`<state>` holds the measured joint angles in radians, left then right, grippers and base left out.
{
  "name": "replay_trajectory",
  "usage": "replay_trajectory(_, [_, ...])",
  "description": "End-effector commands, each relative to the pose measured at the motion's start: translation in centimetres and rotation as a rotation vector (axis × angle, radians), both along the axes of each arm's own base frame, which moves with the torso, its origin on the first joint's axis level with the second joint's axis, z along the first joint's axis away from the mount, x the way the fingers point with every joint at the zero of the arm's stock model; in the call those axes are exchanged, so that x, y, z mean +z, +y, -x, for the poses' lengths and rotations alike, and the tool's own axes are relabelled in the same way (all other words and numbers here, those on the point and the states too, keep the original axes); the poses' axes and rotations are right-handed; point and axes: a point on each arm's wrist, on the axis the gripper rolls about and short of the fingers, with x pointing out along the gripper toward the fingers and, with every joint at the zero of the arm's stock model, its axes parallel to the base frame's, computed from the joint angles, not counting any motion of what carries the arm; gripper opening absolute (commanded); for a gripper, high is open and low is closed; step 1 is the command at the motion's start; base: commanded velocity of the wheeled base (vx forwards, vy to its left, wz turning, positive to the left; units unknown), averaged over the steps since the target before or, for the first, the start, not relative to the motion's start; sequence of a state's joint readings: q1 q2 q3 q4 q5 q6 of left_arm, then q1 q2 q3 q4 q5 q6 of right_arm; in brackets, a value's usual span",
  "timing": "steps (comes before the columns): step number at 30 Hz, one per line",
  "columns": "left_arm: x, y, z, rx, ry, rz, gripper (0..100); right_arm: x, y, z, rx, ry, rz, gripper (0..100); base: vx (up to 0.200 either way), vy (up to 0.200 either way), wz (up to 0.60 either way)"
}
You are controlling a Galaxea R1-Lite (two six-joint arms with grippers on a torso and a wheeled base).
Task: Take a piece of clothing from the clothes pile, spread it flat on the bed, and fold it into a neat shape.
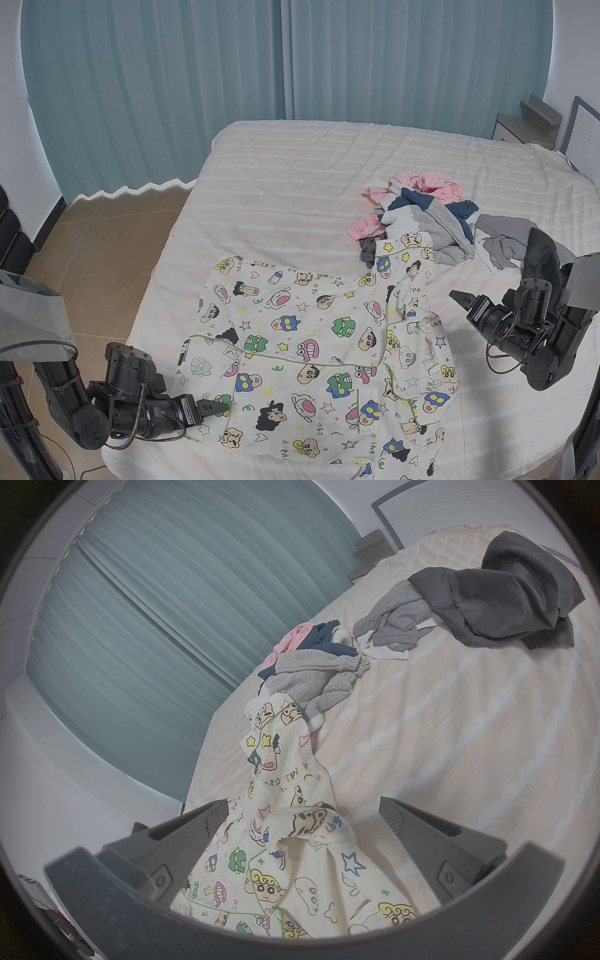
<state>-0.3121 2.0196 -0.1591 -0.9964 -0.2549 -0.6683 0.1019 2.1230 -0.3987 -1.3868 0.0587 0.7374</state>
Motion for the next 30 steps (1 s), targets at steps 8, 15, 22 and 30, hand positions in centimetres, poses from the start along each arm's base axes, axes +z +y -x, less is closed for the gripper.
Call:
replay_trajectory(8, [-1.7,-1.4,-0.8,0.01,0.009,-0.037,100,-0.6,0.1,-0.3,0.002,-0.006,-0.001,100,0.0,0.0,0.0])
replay_trajectory(15, [-2.2,-1.6,-1.4,0.02,-0.009,-0.03,100,-0.6,0.2,-0.4,0.006,-0.009,-0.002,100,0.0,0.0,0.0])
replay_trajectory(22, [-2.2,-2.2,-1.5,0.017,-0.008,-0.014,100,-0.6,0.4,-0.3,0.013,-0.009,-0.002,100,0.0,0.0,0.0])
replay_trajectory(30, [-2.2,-2.3,-1.5,0.049,-0.009,-0.02,0,-0.6,0.4,-0.3,0.012,-0.009,-0.003,100,0.0,0.0,0.0])
